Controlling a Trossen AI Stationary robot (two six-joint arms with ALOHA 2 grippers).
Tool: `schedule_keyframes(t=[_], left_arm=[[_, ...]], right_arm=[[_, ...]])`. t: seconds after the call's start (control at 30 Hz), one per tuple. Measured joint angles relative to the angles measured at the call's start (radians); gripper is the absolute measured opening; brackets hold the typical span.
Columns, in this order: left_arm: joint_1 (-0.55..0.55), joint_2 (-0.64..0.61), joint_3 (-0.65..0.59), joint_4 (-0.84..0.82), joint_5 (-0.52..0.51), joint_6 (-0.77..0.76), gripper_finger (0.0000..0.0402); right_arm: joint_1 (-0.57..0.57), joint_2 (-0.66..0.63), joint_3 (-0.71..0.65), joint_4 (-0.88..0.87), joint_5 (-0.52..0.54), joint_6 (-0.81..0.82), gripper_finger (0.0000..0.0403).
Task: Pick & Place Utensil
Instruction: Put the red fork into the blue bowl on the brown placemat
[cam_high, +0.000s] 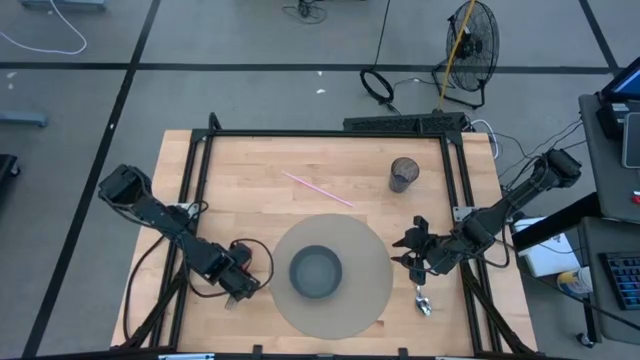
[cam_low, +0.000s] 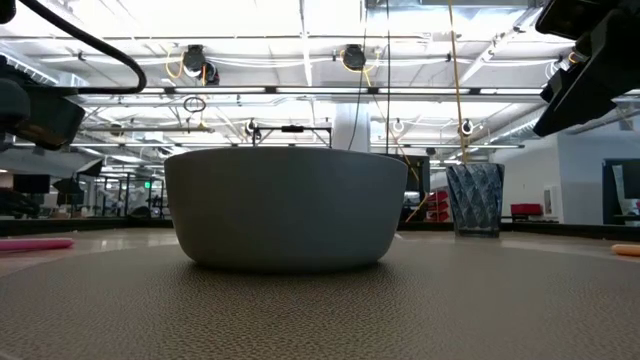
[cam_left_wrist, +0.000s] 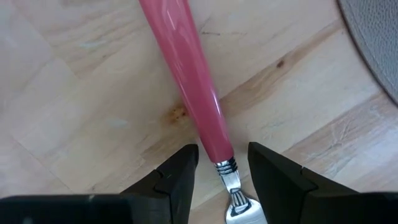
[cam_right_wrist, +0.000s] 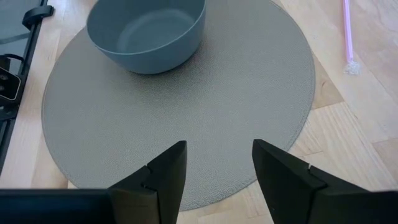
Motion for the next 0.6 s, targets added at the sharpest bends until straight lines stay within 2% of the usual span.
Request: schedule_keyframes(t=[0.3,0.6], left_arm=[[0.005,-0.035,-0.009,-0.054,-0.07,-0.012,0.0161],[0.048,-0.036,-0.009,-0.045,-0.031,0.056,0.0161]], right_arm=[[0.0,0.0,0.0,0.0,0.0,0.001,0.018],[0.0,0.0,0.0,0.001,0.0,0.003,0.018]])
